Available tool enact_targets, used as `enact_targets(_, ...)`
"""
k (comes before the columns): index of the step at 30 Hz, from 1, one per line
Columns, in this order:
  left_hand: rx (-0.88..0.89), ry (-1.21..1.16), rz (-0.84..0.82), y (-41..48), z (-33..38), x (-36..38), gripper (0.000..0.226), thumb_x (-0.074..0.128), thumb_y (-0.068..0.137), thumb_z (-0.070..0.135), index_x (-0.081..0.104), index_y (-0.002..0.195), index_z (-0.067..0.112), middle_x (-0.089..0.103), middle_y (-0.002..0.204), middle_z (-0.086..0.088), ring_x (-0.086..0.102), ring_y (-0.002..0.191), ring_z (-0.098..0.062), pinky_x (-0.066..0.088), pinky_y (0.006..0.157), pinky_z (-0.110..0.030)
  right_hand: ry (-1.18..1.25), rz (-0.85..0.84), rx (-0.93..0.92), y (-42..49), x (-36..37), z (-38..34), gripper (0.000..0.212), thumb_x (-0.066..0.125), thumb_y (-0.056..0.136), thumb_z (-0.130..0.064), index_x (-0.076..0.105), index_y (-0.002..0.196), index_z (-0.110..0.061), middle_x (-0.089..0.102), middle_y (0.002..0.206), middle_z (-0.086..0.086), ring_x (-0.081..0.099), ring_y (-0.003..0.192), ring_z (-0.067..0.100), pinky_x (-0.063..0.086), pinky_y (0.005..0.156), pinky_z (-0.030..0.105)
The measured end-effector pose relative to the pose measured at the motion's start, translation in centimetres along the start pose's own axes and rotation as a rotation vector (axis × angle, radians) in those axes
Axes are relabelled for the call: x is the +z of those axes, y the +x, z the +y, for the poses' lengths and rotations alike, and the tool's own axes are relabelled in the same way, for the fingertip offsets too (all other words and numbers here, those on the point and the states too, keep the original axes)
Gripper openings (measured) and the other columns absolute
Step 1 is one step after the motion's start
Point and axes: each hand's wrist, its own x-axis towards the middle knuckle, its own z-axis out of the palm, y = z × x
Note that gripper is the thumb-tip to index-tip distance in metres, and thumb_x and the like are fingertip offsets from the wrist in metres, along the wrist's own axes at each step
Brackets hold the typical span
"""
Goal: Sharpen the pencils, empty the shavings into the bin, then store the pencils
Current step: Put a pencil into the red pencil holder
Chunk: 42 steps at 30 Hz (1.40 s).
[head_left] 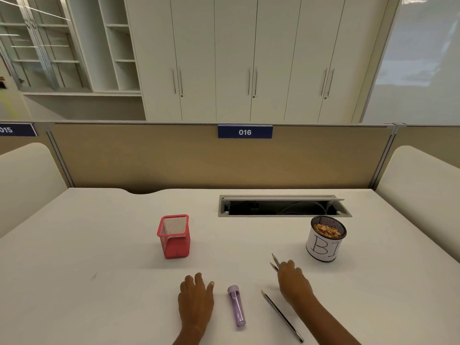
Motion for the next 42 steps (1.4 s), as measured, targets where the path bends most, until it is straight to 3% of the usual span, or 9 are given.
enact_targets(2,-0.005,-0.026,-0.013,0.2,-0.8,0.4,0.051,0.095,0.027,0.020,0.069,0.066,0.003,0.059,0.058,-0.010,0.060,0.045,-0.025,0.044,0.032,-0.026,0.160,0.057,-0.007,1.6,-2.4,-1.8,0.019,0.053,0.088,-0.002,0.055,0.106,0.002,0.057,0.109,0.016,0.062,0.090,0.025,0.048,0.067,0.025)
enact_targets(6,0.004,-0.029,-0.048,0.0,-2.1,1.1,0.042,0.091,0.048,0.023,0.070,0.074,-0.002,0.065,0.068,-0.016,0.066,0.054,-0.030,0.051,0.039,-0.030,0.679,0.170,-0.094,3.9,-6.3,-7.1,0.022,0.050,0.092,-0.008,0.059,0.110,0.001,0.062,0.112,0.015,0.061,0.098,0.024,0.044,0.077,0.024)
enact_targets(11,0.073,-0.079,-0.033,-1.2,-3.6,2.8,0.063,0.004,0.100,0.042,0.054,0.095,0.004,0.061,0.097,-0.017,0.066,0.084,-0.033,0.054,0.072,-0.026,1.093,0.322,-0.168,5.4,-7.5,-13.9,0.018,0.058,0.085,0.000,0.065,0.101,0.003,0.065,0.096,0.008,0.059,0.081,0.010,0.042,0.068,-0.003)
enact_targets(13,0.144,-0.113,-0.018,-1.6,-4.3,3.3,0.057,0.003,0.099,0.043,0.045,0.111,0.006,0.044,0.122,-0.018,0.042,0.122,-0.028,0.021,0.112,-0.020,1.195,0.343,-0.140,6.1,-7.0,-16.0,0.017,0.059,0.084,0.001,0.065,0.100,0.003,0.063,0.092,0.005,0.058,0.079,0.010,0.043,0.066,-0.003)
enact_targets(15,0.188,-0.117,0.041,-0.9,-5.1,3.5,0.056,0.003,0.098,0.043,0.033,0.135,0.014,0.011,0.157,-0.014,0.003,0.145,-0.009,-0.006,0.116,-0.021,1.250,0.356,-0.100,6.8,-6.4,-17.8,0.017,0.058,0.085,0.000,0.065,0.101,0.003,0.061,0.091,0.004,0.058,0.082,0.013,0.043,0.065,-0.003)
enact_targets(18,0.206,-0.107,0.026,0.0,-5.4,4.1,0.057,0.002,0.097,0.044,0.043,0.122,0.013,-0.017,0.158,0.006,-0.015,0.145,-0.008,-0.009,0.116,-0.023,1.261,0.333,-0.050,7.6,-5.2,-19.4,0.018,0.058,0.086,-0.001,0.064,0.103,0.002,0.064,0.095,0.007,0.057,0.086,0.013,0.043,0.066,0.000)
enact_targets(31,0.081,0.009,0.234,0.7,-5.4,4.5,0.056,0.001,0.097,0.043,0.044,0.119,0.013,-0.019,0.158,0.004,0.001,0.146,-0.020,-0.010,0.116,-0.026,1.118,0.176,0.001,8.2,-2.2,-20.4,0.022,0.057,0.088,-0.003,0.061,0.110,0.001,0.065,0.114,0.015,0.060,0.099,0.019,0.043,0.081,0.017)
enact_targets(37,0.122,-0.022,0.212,0.6,-5.3,3.8,0.060,0.003,0.097,0.046,-0.003,0.151,0.023,-0.018,0.158,0.005,-0.011,0.146,-0.012,-0.010,0.116,-0.026,1.045,0.147,-0.002,6.8,-2.2,-15.4,0.022,0.053,0.089,0.001,0.063,0.108,0.000,0.066,0.112,0.013,0.058,0.089,0.014,0.046,0.082,0.018)
enact_targets(42,0.094,-0.054,0.136,-0.2,-5.2,3.3,0.055,0.005,0.098,0.042,0.041,0.126,0.013,-0.015,0.158,0.009,-0.005,0.146,-0.008,-0.006,0.116,-0.023,0.598,-0.043,0.054,4.6,-0.6,-6.6,0.012,0.053,0.085,-0.002,0.062,0.083,-0.009,0.062,0.085,0.007,0.061,0.081,0.021,0.049,0.074,0.027)
